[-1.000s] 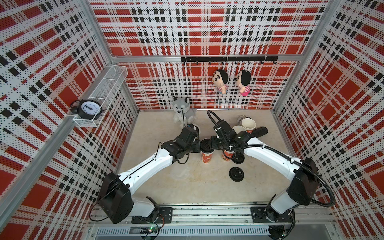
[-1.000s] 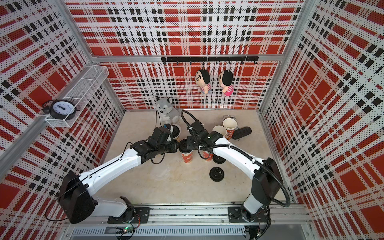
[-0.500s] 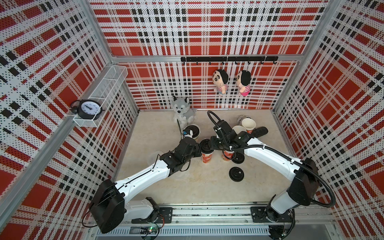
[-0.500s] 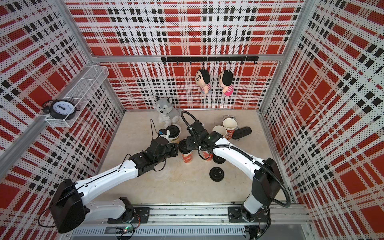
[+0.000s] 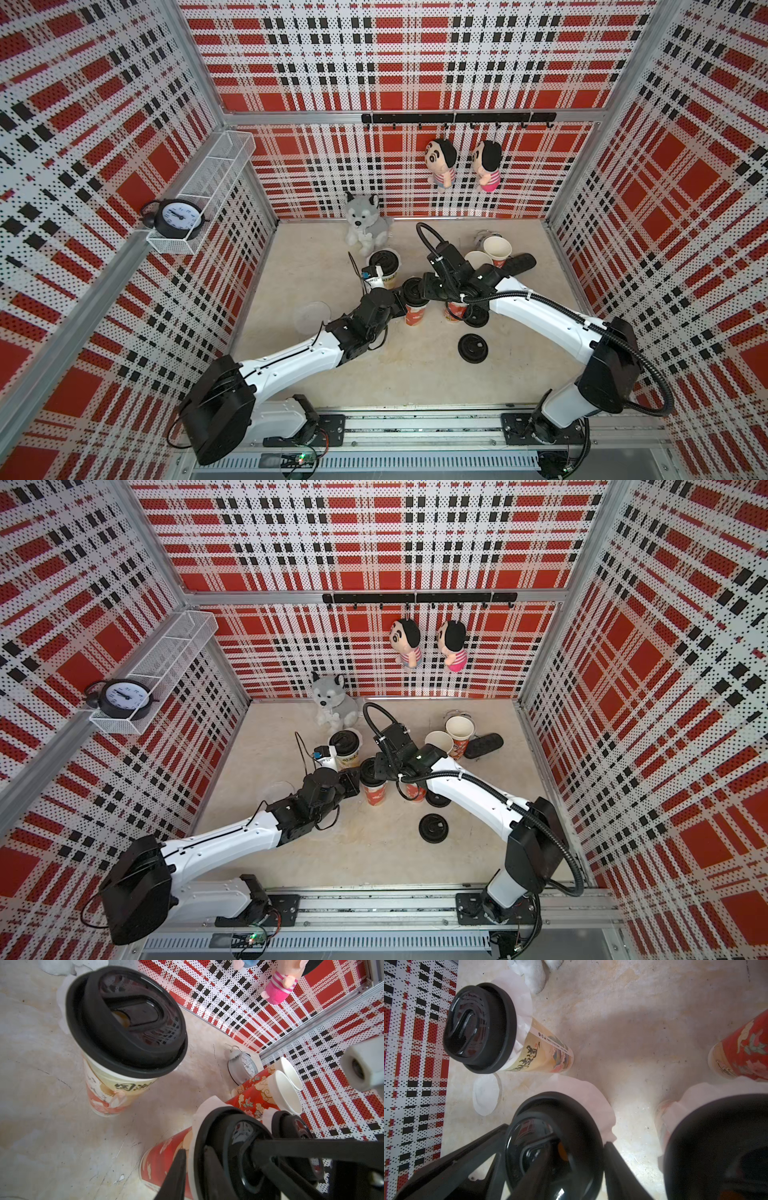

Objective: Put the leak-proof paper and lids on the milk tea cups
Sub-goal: Secure the cup lid on the cup.

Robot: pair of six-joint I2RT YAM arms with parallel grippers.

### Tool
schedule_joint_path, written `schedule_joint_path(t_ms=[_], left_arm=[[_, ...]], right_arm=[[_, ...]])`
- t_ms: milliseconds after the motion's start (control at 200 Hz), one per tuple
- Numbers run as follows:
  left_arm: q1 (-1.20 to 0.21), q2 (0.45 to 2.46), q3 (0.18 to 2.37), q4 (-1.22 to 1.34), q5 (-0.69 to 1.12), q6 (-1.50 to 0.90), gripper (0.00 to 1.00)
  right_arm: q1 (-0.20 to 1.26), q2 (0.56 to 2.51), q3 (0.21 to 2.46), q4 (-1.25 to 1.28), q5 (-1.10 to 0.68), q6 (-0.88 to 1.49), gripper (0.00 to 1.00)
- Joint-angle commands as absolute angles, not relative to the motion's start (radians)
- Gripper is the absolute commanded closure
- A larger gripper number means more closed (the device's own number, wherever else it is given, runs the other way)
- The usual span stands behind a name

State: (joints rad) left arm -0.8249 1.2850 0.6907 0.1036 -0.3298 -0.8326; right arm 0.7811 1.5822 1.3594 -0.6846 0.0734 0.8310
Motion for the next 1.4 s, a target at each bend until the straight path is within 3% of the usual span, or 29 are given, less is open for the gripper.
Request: schedule_joint_path(t_ms=[0, 326, 777, 1092, 1393], left_arm=[[-0.884, 1.379, 0.630, -0.208, -0.167, -0.815, 0.79], [-0.857, 1.334, 0.883, -0.439, -0.278, -0.723, 0.70], [-0.710, 1.335, 1.170, -0.545, -0.269, -0.550, 0.62], [-0.681, 1.317, 1.188, -0.548, -0.244, -0.529, 0.62], [-0.663, 1.294, 1.165, -0.549, -0.237, -0.529, 0.62]], right_arm=[[0.800, 1.619, 1.298, -0.848, 0.066, 0.836, 0.57], [0.801, 1.616, 1.303, -0.837, 0.063, 0.838, 0.57], [0.805, 1.656, 1.373, -0.846, 0.057, 0.825, 0.57], [0.806, 1.683, 1.543, -0.923, 0.098, 0.781, 0.53], [0.805, 1.737, 1.742, -0.992, 0.126, 0.726, 0.39]])
